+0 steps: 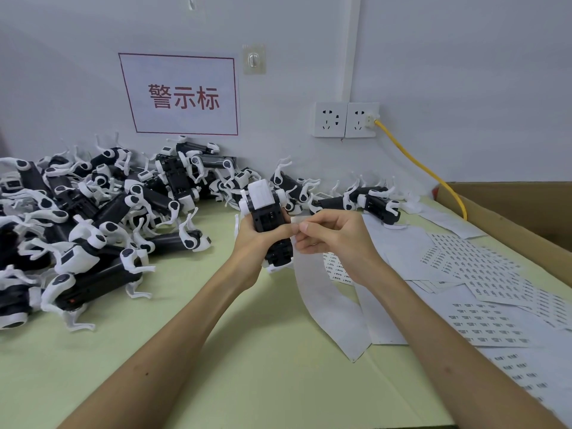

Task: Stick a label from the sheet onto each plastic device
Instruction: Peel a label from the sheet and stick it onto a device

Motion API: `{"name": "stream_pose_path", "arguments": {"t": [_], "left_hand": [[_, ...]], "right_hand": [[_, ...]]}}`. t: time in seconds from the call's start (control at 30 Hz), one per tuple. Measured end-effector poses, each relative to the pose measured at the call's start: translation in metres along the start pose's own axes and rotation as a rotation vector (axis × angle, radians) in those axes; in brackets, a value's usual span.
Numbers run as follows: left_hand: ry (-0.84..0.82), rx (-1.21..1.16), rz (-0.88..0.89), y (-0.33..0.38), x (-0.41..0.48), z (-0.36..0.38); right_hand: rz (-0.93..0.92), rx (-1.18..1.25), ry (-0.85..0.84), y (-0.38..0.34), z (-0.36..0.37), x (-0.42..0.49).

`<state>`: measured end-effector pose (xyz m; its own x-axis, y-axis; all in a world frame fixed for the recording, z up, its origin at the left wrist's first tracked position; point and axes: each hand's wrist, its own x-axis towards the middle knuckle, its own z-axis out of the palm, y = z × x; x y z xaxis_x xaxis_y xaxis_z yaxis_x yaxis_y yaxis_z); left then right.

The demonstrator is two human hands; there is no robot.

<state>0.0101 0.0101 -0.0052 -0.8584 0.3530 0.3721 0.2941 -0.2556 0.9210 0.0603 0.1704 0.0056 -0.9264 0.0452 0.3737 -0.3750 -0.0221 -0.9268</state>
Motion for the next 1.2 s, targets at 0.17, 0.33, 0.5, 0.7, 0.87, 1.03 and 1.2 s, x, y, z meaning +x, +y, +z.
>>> {"name": "stream_pose_path", "arguments": {"t": [0.17, 0.33, 0.5, 0.7, 0.87, 1.03, 1.2], "left_hand": [[-0.028, -0.011, 0.011, 0.0006, -0.0006, 0.0], [-0.026, -0.011, 0.011, -0.0003, 0.0, -0.0008], [-0.011, -0.015, 0.004, -0.0014, 0.0007, -0.001], [0.042, -0.026, -0.042, -0.0027, 0.001, -0.001], [0.048, -0.017, -0.045, -0.0026, 0.0005, -0.0007], [0.048, 0.002, -0.055, -0.0009, -0.0001, 0.0007], [0.057, -0.011, -0.074, 0.001, -0.0013, 0.0008]], "right_hand": [[0.0, 0.005, -0.005, 0.0006, -0.0003, 0.0006], [-0.001, 0.002, -0.008, 0.0018, -0.0005, 0.0011], [-0.003, 0.012, -0.019, 0.0021, -0.001, 0.0009], [-0.007, 0.012, -0.037, 0.0021, -0.001, 0.0007], [-0.011, 0.005, -0.04, 0.0031, -0.0019, 0.0013], [-0.006, -0.006, -0.052, 0.0037, -0.0024, 0.0016], [-0.007, -0.01, -0.063, 0.0031, -0.0028, 0.0019]]}}
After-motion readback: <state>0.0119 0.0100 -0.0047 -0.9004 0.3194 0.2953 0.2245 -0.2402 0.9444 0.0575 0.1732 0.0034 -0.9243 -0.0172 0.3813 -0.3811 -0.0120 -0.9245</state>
